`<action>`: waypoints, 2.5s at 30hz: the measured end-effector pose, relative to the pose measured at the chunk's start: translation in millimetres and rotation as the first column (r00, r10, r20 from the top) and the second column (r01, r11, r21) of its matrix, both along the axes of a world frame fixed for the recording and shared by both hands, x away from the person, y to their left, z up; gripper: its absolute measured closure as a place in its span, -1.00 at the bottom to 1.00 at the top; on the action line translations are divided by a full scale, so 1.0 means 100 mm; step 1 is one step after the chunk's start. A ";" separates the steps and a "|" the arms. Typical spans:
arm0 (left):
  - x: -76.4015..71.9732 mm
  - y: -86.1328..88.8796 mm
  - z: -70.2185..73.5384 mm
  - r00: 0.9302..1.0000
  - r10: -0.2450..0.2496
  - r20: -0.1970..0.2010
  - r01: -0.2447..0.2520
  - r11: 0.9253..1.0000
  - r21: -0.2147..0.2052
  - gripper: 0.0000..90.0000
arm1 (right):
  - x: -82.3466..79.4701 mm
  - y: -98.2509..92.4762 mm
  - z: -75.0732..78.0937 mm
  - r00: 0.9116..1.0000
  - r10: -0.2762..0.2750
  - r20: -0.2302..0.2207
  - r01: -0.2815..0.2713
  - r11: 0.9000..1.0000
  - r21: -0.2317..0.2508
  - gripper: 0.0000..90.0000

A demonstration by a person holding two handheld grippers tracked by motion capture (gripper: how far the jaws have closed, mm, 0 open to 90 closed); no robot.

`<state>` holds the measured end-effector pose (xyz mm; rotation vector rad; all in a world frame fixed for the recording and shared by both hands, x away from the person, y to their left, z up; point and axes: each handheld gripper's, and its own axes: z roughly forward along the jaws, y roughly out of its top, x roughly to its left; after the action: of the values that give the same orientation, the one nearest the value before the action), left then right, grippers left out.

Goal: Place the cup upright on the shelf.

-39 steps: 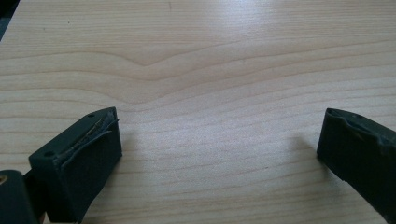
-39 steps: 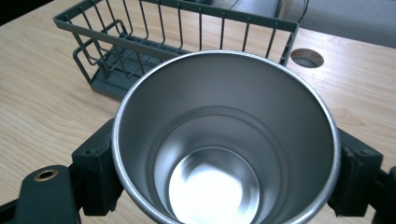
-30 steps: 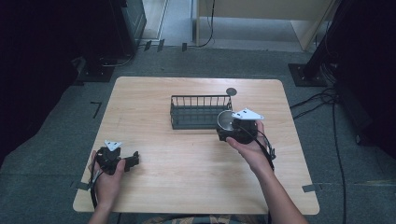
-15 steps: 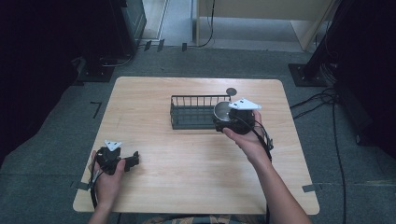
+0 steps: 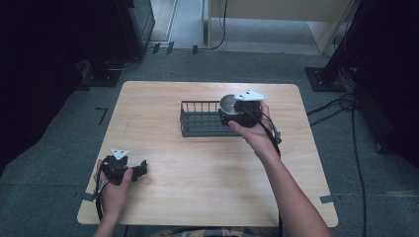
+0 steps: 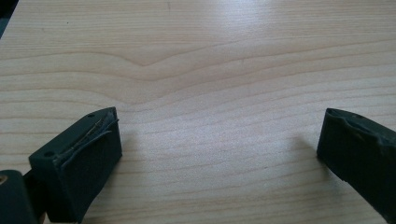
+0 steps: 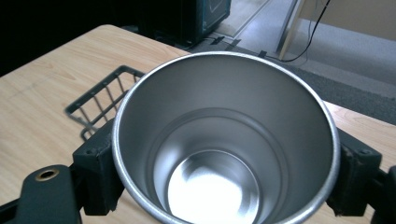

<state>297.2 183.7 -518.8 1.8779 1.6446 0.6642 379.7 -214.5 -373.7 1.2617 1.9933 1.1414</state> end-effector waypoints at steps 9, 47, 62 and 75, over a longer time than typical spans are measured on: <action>0.00 0.00 0.00 1.000 -0.001 -0.001 0.001 1.000 0.000 -1.00 | 0.31 0.03 -0.05 1.000 -0.027 -0.012 0.027 1.000 -0.002 -0.63; 0.00 0.00 0.00 1.000 -0.010 -0.002 0.010 1.000 0.002 -1.00 | 0.56 0.01 -0.59 0.992 -0.051 -0.119 0.049 0.999 -0.018 -0.63; 0.00 0.00 0.00 1.000 -0.010 -0.002 0.010 1.000 0.002 -1.00 | 0.53 -0.05 -0.53 0.990 -0.054 -0.131 0.055 0.998 0.009 -0.93; 0.00 0.00 0.00 1.000 -0.010 -0.002 0.010 1.000 0.002 -1.00 | 0.39 -0.17 -0.35 0.993 -0.056 -0.100 0.059 0.998 0.022 -0.97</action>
<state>296.9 183.6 -518.6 1.8875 1.6358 0.6598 418.5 -231.9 -408.6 1.4043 2.0059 1.0983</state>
